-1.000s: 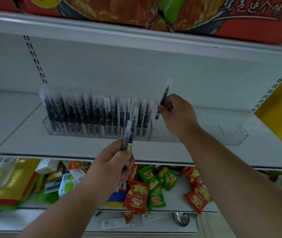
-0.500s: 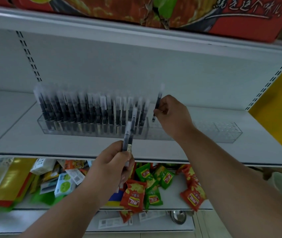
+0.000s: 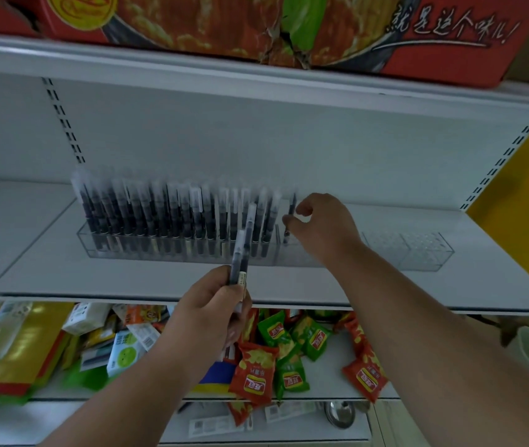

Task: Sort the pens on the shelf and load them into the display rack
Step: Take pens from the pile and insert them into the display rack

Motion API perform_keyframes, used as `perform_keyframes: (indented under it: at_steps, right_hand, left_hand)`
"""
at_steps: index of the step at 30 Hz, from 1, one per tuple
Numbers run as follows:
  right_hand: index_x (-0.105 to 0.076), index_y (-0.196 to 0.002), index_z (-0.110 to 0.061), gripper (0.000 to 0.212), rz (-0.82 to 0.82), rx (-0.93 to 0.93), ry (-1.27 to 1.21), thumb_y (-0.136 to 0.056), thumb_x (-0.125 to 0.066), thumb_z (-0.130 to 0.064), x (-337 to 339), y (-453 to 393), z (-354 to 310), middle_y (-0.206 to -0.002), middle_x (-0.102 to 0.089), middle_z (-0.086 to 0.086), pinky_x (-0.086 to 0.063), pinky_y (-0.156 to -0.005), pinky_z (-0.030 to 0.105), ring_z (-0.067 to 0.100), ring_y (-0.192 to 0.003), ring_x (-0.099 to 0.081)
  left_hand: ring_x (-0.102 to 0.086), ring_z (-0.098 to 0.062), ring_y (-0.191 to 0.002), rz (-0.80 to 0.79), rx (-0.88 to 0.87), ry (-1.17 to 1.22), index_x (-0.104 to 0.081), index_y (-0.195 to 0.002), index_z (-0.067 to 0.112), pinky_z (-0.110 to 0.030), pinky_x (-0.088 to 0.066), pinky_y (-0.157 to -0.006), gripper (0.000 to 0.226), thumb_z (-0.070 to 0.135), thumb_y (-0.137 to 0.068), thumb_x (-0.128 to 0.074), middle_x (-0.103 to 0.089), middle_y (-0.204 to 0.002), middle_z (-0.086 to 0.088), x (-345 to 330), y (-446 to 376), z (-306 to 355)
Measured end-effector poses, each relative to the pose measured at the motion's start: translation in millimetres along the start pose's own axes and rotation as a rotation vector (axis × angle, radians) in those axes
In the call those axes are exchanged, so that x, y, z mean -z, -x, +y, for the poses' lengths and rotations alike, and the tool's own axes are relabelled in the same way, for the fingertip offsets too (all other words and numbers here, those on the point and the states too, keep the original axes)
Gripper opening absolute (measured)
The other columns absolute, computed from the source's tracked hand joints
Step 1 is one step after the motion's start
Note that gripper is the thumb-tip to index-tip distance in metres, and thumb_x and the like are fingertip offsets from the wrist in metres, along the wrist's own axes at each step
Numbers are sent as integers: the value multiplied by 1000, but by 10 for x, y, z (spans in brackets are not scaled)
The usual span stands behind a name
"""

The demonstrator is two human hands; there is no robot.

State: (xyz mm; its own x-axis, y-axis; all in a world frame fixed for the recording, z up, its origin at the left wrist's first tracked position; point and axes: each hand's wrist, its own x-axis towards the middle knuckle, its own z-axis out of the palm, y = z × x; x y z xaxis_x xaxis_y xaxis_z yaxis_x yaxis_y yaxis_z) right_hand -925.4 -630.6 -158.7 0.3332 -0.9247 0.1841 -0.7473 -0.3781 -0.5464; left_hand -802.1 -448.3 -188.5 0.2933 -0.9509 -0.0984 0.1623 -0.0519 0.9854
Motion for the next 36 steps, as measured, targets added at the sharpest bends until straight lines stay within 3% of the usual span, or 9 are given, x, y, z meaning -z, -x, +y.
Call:
perform_keyframes:
  at_steps: [4,8,12,14,17,23,26,30,36]
  right_hand:
    - [-60,-85,-22,16,114,20,-155,-93,-61,-36,192,240,-55,-86,-60,-9,-37,-61,22,5,-75,-54]
    - [-68,-80,-19,25,-223,-35,-513,-91,-65,-41,279,504,-178,-83,-70,10,-44,-61,26,10,-63,-57]
    - [-68,-76,-15,18,-350,-105,-847,-94,-64,-17,298,610,-109,-74,-68,6,-37,-50,23,13,-56,-53]
    - [-68,-77,-13,17,-352,-150,-944,-94,-63,-12,316,618,-73,-75,-67,5,-36,-49,23,13,-56,-53]
    - [-66,-79,-11,15,-184,-174,-999,-94,-62,-12,334,556,-47,-75,-68,5,-37,-48,22,11,-55,-55]
    - [-67,-87,-17,12,253,-121,-596,-94,-62,-25,350,243,55,-76,-70,-6,-46,-58,17,4,-66,-65]
    - [-65,-89,-23,8,256,-38,-457,-93,-62,-29,272,134,74,-81,-67,-10,-48,-64,18,6,-75,-64]
    - [-59,-84,-25,11,254,36,-342,-96,-60,-28,183,68,79,-74,-60,-12,-35,-52,4,-2,-62,-53]
    - [-54,-88,-24,12,249,80,-169,-99,-53,-27,191,43,93,-75,-55,-14,-34,-53,17,-1,-65,-51]
  left_hand:
    - [-27,-19,-46,-9,-26,-44,-39,-82,-7,-28,-23,-41,15,-5,-97,-34,-41,-68,-16,-71,-1,17]
    - [-28,-18,-45,-57,-53,-107,-42,-78,-1,-28,-23,-42,20,-4,-97,-35,-38,-60,-13,-207,-29,43]
    - [-27,-16,-43,-141,-44,-101,-41,-78,3,-27,-20,-43,23,-6,-97,-34,-39,-56,-8,-350,-45,70]
    - [-27,-16,-44,-147,-35,-112,-41,-79,2,-28,-21,-43,21,-4,-98,-35,-39,-57,-10,-376,-47,61]
    - [-27,-18,-46,-99,-35,-125,-41,-81,-6,-30,-22,-44,24,6,-101,-38,-39,-61,-15,-336,-61,30]
    - [-29,-17,-45,-62,-31,-157,-44,-79,-1,-27,-26,-43,27,9,-103,-37,-40,-58,-11,-208,-55,4]
    - [-28,-20,-48,-46,-15,-145,-43,-80,-4,-32,-23,-46,27,10,-103,-38,-42,-63,-15,-164,-64,-8]
    - [-25,-21,-49,-26,-7,-138,-42,-81,-6,-39,-17,-50,28,11,-103,-39,-40,-63,-15,-113,-78,10]
    - [-24,-19,-47,-22,6,-130,-41,-81,-6,-37,-17,-49,28,11,-103,-39,-37,-57,-13,-79,-93,4]
